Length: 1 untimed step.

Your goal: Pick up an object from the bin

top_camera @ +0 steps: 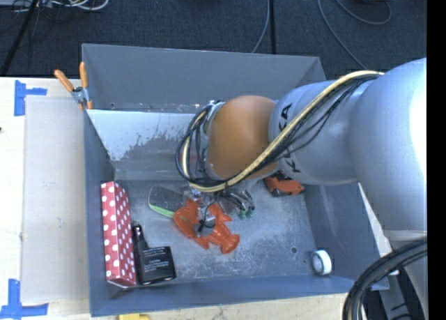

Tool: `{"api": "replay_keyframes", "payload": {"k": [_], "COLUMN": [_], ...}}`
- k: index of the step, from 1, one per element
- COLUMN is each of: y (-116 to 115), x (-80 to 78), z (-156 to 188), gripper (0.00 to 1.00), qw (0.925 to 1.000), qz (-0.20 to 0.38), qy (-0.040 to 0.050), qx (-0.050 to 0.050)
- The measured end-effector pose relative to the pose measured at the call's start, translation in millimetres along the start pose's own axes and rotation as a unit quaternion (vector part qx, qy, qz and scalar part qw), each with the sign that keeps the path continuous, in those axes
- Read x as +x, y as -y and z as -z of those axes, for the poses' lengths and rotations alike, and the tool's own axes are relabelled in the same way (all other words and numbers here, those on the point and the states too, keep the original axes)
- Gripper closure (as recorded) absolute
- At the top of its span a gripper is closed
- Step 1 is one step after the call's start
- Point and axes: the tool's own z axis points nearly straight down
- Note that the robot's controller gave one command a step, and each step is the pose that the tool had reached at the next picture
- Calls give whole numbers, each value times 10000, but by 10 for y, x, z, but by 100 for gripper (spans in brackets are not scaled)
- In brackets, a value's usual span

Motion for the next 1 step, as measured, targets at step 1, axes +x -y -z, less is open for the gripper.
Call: {"api": "replay_keyframes", "payload": {"k": [1], "y": [63], "x": [-51], "z": [1478], "gripper": [100], "qw": [10000], "qz": [-11], "qy": [8], "qx": [-2]}}
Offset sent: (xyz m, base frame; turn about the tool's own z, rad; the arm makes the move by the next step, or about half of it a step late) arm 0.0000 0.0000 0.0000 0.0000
